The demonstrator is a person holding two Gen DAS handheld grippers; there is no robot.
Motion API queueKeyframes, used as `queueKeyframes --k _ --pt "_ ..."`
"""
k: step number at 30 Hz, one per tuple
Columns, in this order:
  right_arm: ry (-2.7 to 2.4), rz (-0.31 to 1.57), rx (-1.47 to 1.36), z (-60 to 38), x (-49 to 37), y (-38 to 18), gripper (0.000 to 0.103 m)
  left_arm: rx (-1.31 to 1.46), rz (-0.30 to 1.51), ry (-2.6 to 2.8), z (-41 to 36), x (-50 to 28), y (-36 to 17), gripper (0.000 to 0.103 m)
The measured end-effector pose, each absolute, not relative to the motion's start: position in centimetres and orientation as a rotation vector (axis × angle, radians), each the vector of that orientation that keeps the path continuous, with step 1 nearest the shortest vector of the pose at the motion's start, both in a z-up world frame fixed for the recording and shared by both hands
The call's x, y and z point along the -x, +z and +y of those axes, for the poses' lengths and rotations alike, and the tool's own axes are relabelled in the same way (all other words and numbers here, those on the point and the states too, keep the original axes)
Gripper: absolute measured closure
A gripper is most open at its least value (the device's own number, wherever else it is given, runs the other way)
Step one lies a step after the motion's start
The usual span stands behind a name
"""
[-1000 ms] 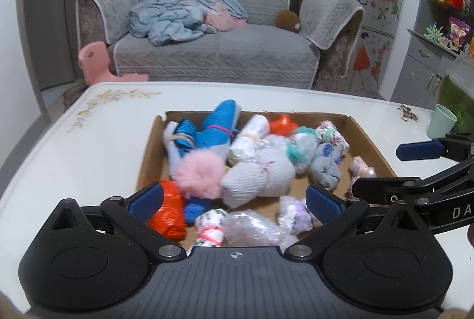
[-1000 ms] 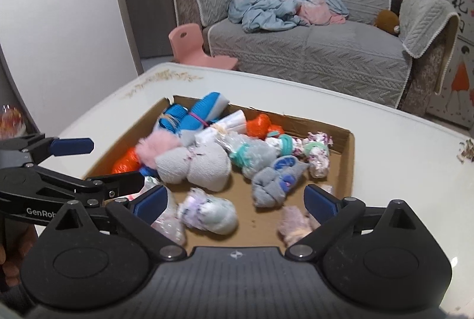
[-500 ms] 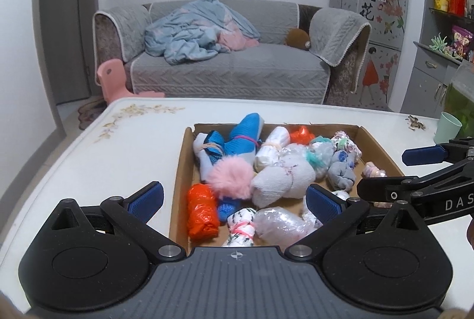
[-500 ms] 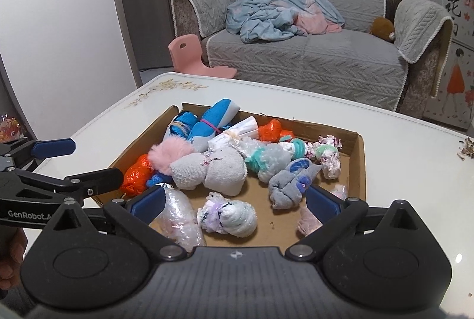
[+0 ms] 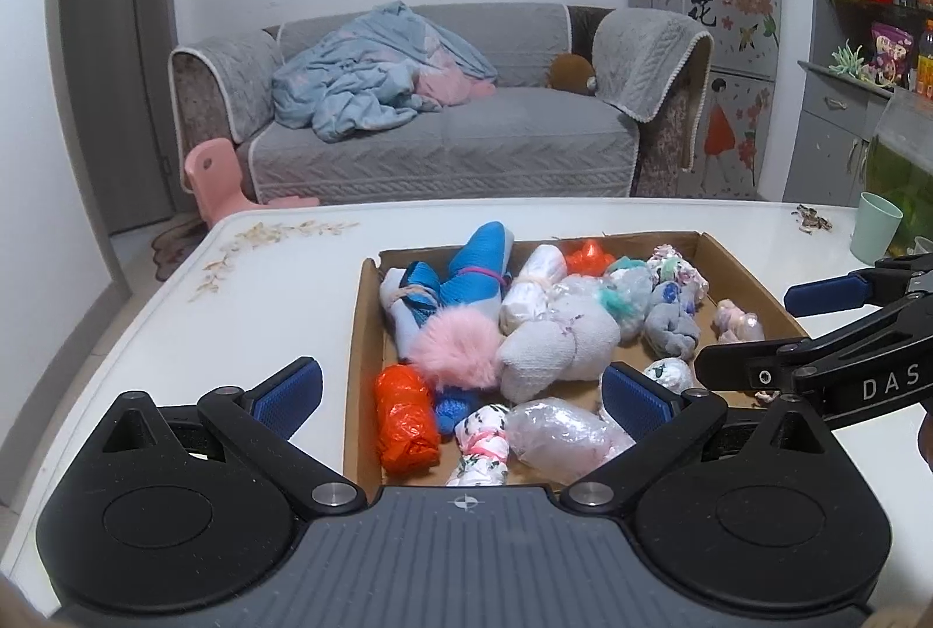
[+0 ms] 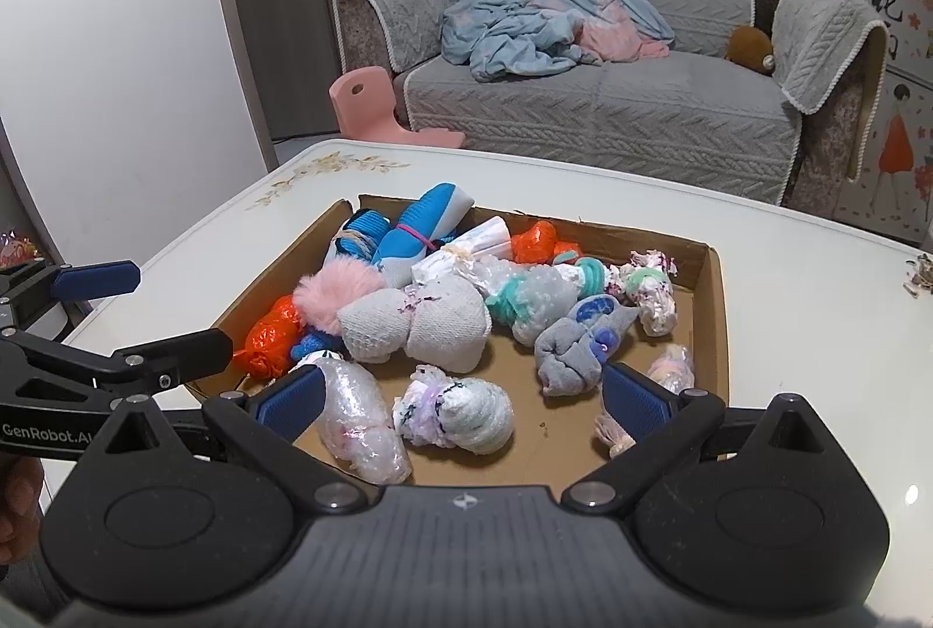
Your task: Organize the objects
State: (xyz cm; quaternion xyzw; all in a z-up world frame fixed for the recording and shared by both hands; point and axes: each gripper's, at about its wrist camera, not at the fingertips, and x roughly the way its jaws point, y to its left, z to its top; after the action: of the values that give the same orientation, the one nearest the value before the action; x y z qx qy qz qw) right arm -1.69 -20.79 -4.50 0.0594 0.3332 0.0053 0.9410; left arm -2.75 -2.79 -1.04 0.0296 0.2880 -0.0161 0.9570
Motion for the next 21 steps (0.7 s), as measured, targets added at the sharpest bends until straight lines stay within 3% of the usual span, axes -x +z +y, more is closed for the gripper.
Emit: queueKeyframes --k 21 --pt "0.026 0.687 -0.121 -20.1 1.0 -4.8 0.001 0.023 0.653 -0.028 -1.3 0.8 -1.0 0.000"
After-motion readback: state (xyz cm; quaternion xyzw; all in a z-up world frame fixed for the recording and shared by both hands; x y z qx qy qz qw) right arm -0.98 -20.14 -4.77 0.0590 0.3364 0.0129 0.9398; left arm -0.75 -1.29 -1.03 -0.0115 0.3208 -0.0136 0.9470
